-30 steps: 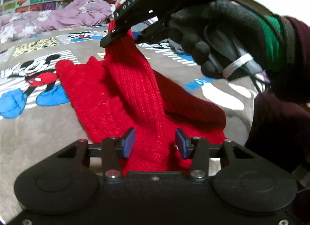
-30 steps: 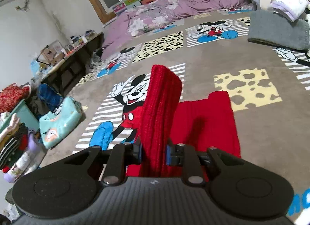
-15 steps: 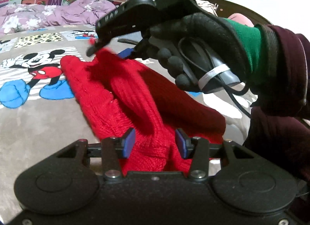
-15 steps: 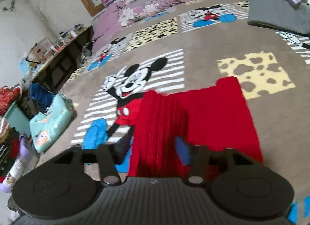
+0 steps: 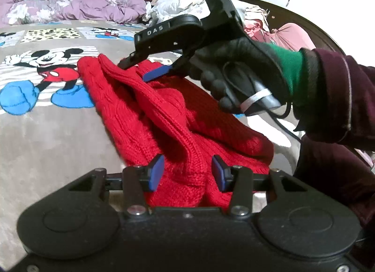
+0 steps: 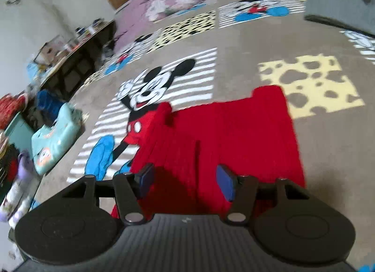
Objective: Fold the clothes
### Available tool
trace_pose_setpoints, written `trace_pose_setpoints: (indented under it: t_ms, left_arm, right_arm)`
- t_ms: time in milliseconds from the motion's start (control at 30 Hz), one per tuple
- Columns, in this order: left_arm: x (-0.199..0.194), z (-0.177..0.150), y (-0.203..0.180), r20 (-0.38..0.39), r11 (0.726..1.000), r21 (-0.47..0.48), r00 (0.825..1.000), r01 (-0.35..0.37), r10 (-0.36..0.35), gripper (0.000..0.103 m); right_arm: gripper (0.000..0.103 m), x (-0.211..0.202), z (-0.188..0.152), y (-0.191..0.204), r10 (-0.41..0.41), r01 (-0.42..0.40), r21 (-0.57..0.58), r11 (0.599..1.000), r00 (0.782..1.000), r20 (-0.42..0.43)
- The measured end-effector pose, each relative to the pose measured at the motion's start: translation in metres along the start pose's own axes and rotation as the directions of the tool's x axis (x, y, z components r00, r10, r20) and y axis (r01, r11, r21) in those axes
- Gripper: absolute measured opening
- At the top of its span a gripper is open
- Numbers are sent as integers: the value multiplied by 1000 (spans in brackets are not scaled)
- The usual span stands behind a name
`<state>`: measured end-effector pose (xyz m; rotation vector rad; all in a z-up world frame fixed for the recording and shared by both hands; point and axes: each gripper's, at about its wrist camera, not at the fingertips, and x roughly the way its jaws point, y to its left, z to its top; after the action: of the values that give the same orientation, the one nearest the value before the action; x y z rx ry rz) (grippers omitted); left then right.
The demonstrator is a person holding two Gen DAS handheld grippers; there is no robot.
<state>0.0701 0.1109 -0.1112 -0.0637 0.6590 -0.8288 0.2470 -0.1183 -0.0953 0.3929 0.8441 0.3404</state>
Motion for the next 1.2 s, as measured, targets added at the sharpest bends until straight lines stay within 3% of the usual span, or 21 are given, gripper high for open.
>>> trace_pose_setpoints:
  t_ms: [133, 200, 233, 333, 533, 767, 933, 1033, 1067, 1200]
  left_arm:
    - [1, 0, 2, 0, 1000, -11, 1000, 6, -6, 43]
    - [1, 0, 1, 0, 1000, -12, 1000, 7, -7, 43]
    - [1, -1, 1, 0, 1000, -12, 1000, 7, -7, 43]
    - [1, 0, 2, -1, 1000, -15, 1000, 6, -6, 43]
    - [2, 1, 3, -5, 1000, -12, 1000, 6, -6, 43]
    - [-3, 4, 6, 6, 999, -34, 1000, 25, -25, 44]
    - [-28, 18, 17, 133, 996, -84, 991, 35, -24, 44]
    - [-36, 35, 38, 246, 984, -181, 968, 0, 46, 42]
    - [-31, 42, 46, 252, 979, -204, 964, -32, 84, 35]
    - [0, 73, 76, 190, 959, -222, 957, -176, 220, 34]
  right_arm:
    - [57, 8, -4, 5, 17, -18, -41, 999, 1000, -19]
    - [46, 11, -4, 6, 43, -44, -44, 998, 999, -28]
    - [32, 11, -4, 6, 56, -58, -46, 997, 998, -37]
    - [17, 9, -7, 3, 82, -84, -35, 996, 996, -36]
    - [14, -15, -11, -8, 128, -130, 37, 991, 990, 53]
    - [14, -42, -12, -11, 144, -150, 40, 988, 981, 126]
    - [14, -65, -19, -22, 156, -170, 70, 983, 973, 171]
    - [14, -78, -27, -33, 179, -203, 102, 974, 962, 208]
    - [14, -82, -31, -35, 186, -212, 104, 972, 958, 216]
    - [14, -93, -43, -41, 206, -233, 91, 968, 950, 236]
